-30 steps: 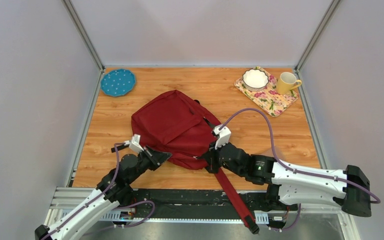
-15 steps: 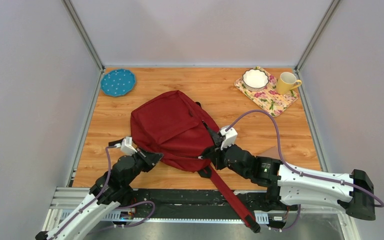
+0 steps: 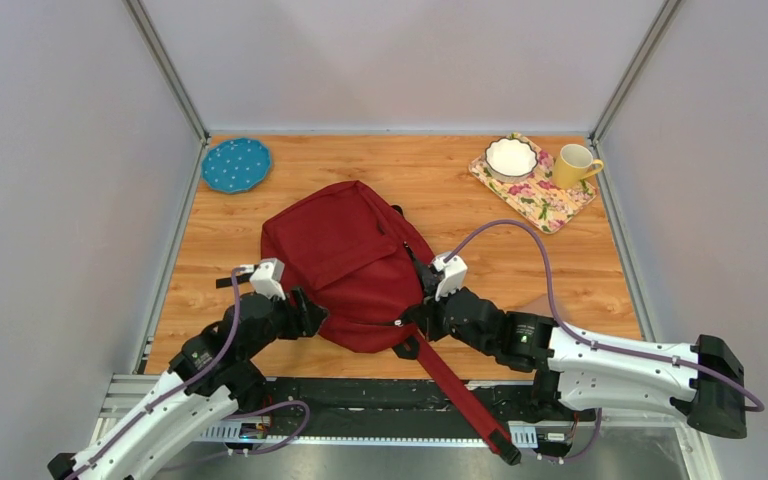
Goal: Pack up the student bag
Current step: Zip the student bag at the center of the board.
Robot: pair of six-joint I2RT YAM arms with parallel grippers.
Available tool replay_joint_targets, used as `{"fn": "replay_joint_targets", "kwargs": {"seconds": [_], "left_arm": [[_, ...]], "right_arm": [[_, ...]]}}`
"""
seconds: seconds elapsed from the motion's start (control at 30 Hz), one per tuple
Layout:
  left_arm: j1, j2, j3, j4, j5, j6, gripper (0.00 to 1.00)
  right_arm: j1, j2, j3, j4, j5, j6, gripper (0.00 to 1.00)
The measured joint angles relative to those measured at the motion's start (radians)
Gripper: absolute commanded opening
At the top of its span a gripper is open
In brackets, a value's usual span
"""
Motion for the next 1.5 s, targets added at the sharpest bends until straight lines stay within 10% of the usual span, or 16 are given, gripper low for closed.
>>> {"fn": "replay_joint_targets", "kwargs": {"seconds": [0.63,1.07,1.37,1.5], "left_arm": [[-0.046,0.251,0.154,0.277,0.462,0.586,0.75],[-0.411,0.492,0.120,0.391,0.209,0.820,0.76],[-0.425,0.574,0.047,0.514,0.077,0.824,0.05],[-0.445,0.583,0.019,0.560,0.028,0.786,0.00]], "right_arm": [[0.000,0.001,0.000,0.018,-0.024,0.036,0.00],[0.000,0.023,0.000,0.016,-0.024,0.043,0.00],[0.000,0.016,0.004,0.013,-0.046,0.059,0.00],[0.000,0.018,0.020,-0.019,-0.061,0.070,0.00]]}}
